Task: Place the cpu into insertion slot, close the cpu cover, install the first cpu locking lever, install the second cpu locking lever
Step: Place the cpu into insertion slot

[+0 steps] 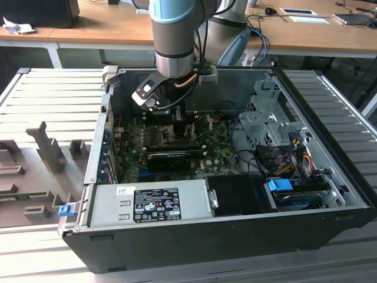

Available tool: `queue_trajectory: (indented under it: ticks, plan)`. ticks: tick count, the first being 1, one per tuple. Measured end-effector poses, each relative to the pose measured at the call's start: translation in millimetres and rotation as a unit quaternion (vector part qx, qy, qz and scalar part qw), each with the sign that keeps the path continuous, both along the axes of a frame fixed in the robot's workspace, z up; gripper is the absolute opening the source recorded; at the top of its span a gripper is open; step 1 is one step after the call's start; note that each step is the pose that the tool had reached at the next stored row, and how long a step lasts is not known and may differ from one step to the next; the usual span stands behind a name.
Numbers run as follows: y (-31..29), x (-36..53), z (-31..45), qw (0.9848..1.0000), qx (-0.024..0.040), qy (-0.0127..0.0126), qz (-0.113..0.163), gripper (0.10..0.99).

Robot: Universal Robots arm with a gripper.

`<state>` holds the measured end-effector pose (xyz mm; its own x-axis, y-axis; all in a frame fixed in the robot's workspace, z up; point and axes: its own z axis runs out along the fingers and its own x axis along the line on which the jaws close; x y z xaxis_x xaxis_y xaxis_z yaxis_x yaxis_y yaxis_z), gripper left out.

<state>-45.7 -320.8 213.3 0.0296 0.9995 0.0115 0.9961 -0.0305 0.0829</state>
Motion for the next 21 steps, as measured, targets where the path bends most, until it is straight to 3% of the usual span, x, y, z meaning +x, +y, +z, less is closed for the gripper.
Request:
queue_trajectory:
  ticks: [5, 21]
  plan:
    - [0.0, 0.5, -5.1, 1.0000, -0.0001, 0.0001, 0.001, 0.529]
    - [0.2, 1.1, -6.6, 1.0000, 0.0000, 0.0001, 0.001, 0.529]
